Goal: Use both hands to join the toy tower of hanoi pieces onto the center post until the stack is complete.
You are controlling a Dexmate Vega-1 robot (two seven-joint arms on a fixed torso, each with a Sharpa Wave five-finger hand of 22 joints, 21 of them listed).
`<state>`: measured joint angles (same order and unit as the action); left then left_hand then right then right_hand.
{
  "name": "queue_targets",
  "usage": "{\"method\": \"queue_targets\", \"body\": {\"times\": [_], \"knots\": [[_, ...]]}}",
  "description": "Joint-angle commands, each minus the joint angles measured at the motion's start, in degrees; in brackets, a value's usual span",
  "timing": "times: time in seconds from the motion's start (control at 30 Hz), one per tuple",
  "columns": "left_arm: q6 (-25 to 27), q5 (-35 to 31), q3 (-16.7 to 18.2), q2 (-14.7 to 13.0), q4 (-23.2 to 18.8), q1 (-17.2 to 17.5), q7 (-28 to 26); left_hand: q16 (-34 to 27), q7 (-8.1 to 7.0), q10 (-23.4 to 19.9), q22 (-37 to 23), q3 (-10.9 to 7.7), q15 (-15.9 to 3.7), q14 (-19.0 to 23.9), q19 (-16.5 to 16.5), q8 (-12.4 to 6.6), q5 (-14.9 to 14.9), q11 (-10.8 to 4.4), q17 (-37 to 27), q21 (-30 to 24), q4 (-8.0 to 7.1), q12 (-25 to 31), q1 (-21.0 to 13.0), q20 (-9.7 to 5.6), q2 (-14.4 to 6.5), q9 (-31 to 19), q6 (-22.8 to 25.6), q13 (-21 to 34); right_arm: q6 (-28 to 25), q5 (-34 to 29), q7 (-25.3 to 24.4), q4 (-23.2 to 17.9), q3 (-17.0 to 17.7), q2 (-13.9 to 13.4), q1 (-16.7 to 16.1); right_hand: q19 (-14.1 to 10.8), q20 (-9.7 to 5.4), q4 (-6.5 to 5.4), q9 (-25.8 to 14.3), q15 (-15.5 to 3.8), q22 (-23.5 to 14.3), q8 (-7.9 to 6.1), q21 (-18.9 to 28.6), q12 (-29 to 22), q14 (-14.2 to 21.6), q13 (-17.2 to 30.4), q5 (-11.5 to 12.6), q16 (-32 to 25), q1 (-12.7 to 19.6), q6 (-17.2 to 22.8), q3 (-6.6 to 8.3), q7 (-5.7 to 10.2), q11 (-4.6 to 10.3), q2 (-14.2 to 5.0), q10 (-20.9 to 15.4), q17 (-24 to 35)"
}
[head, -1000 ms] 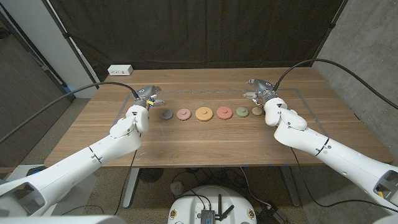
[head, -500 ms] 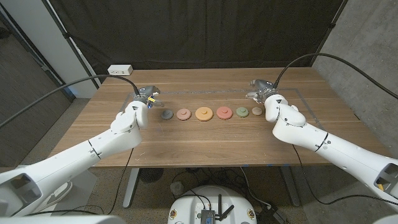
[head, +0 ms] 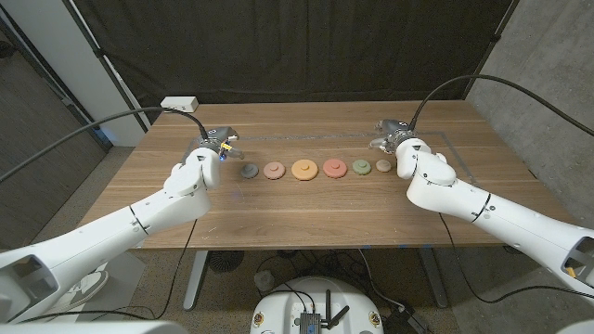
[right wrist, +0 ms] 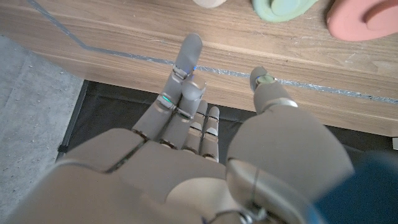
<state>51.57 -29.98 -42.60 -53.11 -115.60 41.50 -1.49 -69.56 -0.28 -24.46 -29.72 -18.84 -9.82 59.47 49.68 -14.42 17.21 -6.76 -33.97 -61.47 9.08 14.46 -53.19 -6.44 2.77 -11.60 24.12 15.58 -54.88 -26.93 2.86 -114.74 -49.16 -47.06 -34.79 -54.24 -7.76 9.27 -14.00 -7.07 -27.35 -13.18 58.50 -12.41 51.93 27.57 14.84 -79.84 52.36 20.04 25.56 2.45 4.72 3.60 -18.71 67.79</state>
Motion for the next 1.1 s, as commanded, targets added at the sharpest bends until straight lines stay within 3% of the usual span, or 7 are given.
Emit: {"method": "queue_targets", "body": {"times": [0.03, 0.17, 0.33, 0.47, 0.63, 0.8, 1.1], "knots": [[-1.81, 0.9, 1.47, -0.11, -0.27, 1.41, -1.13, -0.54, -0.21, -0.52, -0.03, 0.07, -2.72, 0.3, -0.32, 0.17, 0.22, 0.09, 0.03, -0.35, 0.04, 0.17, -0.32, -4.54, 0.3, -0.18, 0.49, 0.21, 2.68, 1.69, 2.18, -1.27, -0.25, -2.39, -0.26, 0.35, -4.43, 0.21, -0.21, -5.42, 0.12, -0.02, 0.5, 0.21, -0.63, 0.34, -0.19, 0.4, 0.22, -0.17, -0.32, -0.07, -0.15, -0.29, 0.57, -0.11], [-2.73, 1.67, 2.47, 0.61, 0.01, 2.54, -3.11, -0.64, -0.23, -0.64, 0.05, 0.17, -2.73, 0.29, -0.36, 0.23, 0.24, -0.15, 0.13, -0.5, -0.01, 0.15, -0.31, -4.64, 0.21, -0.18, 0.54, 0.25, 4.23, 2.04, 2.91, -1.67, 0.03, -3.29, -0.68, 0.72, -4.41, 0.18, -0.22, -5.43, 0.33, -0.02, 0.54, 0.26, -1.24, 0.46, -0.25, 1.01, 0.33, -0.17, -0.46, -0.1, -0.23, -0.26, 0.78, -0.66], [-0.23, 0.28, 1.61, 1.31, -1.23, 2.77, -3.27, -1.17, -0.51, -1.47, 0.25, 0.44, -2.74, 0.66, -0.11, 0.16, 0.28, -0.46, 0.11, -0.97, -0.07, 0.29, -0.29, -4.9, 0.08, -0.2, 1.18, 0.37, 6.13, 2.34, 3.75, -2.52, 0.79, -4.82, -1.54, 1.07, -4.41, 0.13, -0.25, -5.44, 0.46, 0.02, 0.91, 0.33, -1.19, 0.67, -0.36, 1.0, 0.51, -0.27, -0.78, -0.11, -0.31, -0.22, 1.1, -0.64], [-4.27, 2.88, 4.27, 2.35, -0.41, 5.5, -8.05, -1.29, -0.61, -1.7, 0.34, 0.56, -2.74, 0.7, -0.12, 0.18, 0.3, -0.63, 0.21, -1.12, -0.08, 0.3, -0.29, -4.95, 0.06, -0.2, 1.35, 0.43, 7.71, 1.97, 5.26, -3.76, 1.19, -6.49, -1.96, 1.5, -4.4, 0.13, -0.28, -5.44, 0.8, 0.14, 1.07, 0.36, -1.59, 0.87, -0.47, 1.39, 0.72, -0.59, -1.06, -0.31, -0.39, -0.18, 1.33, -0.99], [-5.68, 2.23, 4.83, 3.16, 0.39, 6.59, -11.81, -1.72, -0.81, -2.35, 0.53, 0.82, -2.74, 0.98, 0.04, 0.1, 0.35, -0.73, 0.26, -1.5, -0.08, 0.38, -0.29, -5.14, 0.04, -0.22, 1.95, 0.54, 8.79, 0.87, 7.17, -4.88, 1.46, -7.81, -2.52, 2.2, -4.37, 0.08, -0.3, -5.43, 1.11, 0.22, 1.12, 0.53, -2.2, 1.05, -0.58, 1.93, 0.84, -0.83, -1.34, -0.52, -0.89, -0.15, 1.92, -1.46], [-6.86, 2.51, 5.14, 2.44, 0.24, 6.46, -11.28, -2.0, -0.88, -2.09, 0.71, 1.02, -2.74, 0.91, -0.37, 0.24, 0.41, -0.84, 0.33, -1.68, 0.01, 0.09, -0.45, -4.98, 0.09, -0.23, 1.95, 0.65, 7.14, -0.13, 6.1, -6.4, 2.54, -7.42, -4.59, 2.7, -4.36, 0.02, -0.33, -5.44, 1.48, 0.26, 1.33, 0.57, -3.35, 1.28, -0.73, 2.97, 0.92, -0.98, -1.8, -0.64, -0.87, -0.06, 2.31, -2.58], [-11.66, 4.66, 6.22, 0.26, 1.89, 5.92, -8.5, -2.17, -0.95, -1.79, 0.95, 1.29, -2.73, 0.57, -0.81, 0.52, 0.47, -0.91, 0.61, -1.98, -0.03, -0.27, -0.5, -4.89, 0.02, -0.25, 1.72, 0.8, 4.1, -3.01, 5.56, -6.12, 1.18, -4.25, -4.82, 2.93, -4.37, -0.04, -0.36, -5.45, 1.94, 0.57, 1.8, 0.67, -3.03, 1.56, -0.87, 2.67, 1.09, -1.87, -2.39, -1.1, -1.06, -0.08, 2.93, -2.62]]}}
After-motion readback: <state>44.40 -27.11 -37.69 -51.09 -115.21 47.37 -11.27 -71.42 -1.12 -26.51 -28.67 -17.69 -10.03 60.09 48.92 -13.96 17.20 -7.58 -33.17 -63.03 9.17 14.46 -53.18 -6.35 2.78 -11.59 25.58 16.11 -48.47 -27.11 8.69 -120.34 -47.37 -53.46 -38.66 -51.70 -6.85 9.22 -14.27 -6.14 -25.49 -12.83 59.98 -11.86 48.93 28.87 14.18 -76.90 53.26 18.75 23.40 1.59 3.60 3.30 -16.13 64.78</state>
